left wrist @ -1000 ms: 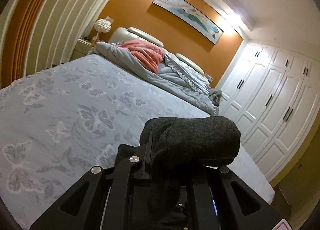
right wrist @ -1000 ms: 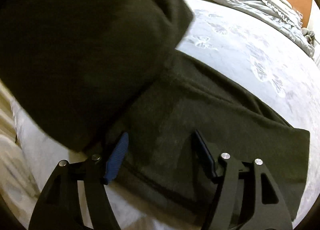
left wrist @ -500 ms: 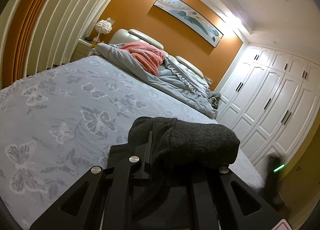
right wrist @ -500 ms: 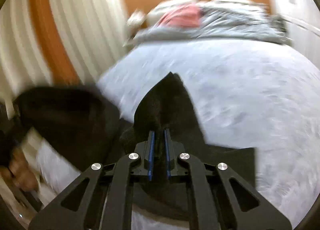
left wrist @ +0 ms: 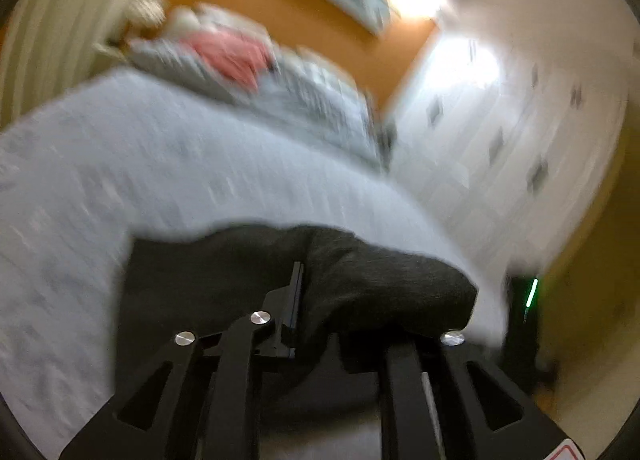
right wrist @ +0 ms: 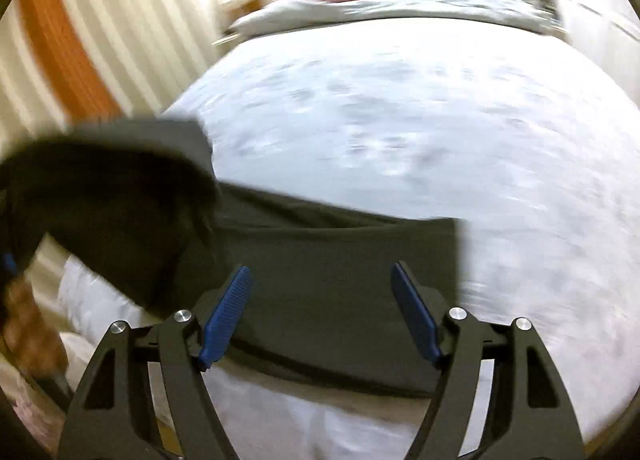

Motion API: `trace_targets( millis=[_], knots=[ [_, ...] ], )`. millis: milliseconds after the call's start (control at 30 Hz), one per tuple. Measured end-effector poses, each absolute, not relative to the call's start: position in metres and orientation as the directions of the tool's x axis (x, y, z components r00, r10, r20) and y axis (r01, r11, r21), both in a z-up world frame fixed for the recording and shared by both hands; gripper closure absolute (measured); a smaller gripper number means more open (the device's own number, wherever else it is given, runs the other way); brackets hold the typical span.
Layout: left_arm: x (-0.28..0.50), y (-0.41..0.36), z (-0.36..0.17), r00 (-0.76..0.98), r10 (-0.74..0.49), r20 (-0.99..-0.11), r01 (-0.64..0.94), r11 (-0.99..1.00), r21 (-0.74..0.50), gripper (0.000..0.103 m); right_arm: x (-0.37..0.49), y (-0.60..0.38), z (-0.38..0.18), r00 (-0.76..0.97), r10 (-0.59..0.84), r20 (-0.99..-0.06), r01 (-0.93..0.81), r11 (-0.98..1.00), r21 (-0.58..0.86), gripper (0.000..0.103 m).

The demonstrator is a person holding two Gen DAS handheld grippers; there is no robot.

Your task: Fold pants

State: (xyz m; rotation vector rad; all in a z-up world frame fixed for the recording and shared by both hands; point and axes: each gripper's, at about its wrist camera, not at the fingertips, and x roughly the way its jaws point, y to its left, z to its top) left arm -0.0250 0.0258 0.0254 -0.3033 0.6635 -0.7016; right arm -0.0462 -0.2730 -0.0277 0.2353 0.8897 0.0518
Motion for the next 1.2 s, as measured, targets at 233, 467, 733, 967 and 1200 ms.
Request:
trace_targets(
  millis=[233,467,733,967,1200],
  knots=[
    [-0.046,-0.019,0.001,0.426,-0.632,-0.647,0.604,0.732,-0.317,0.069,-0.075,-0.295,-0.054,0.583,0.31,-0.751,0.073,0.901,0.428,0.03],
    [-0.041,0.002,-0.019,0.455,-0.642,-0.616,0.495,0.758,-0.425,0.054,-0.075,-0.292,-0.101,0.473,0.631,-0.615,0.137,0.637,0.759,0.029],
    [-0.076,-0.001,-0.025,0.447,-0.621,-0.643,0.627,0.731,-0.27,0.048,-0.082,-0.29,-0.127,0.441,0.806,-0.394,0.182,0.35,0.919,0.017],
    [-0.1,-0.005,-0.027,0.44,-0.626,-0.644,0.704,0.686,-0.186,0.047,-0.038,-0.248,-0.059,0.486,0.7,-0.524,0.018,0.591,0.806,0.089],
    [-0.09,0.047,0.0,0.531,-0.67,-0.52,0.632,0.721,-0.284,0.029,-0.032,-0.272,0.017,0.601,0.192,-0.776,0.042,0.962,0.271,0.081]
  ],
)
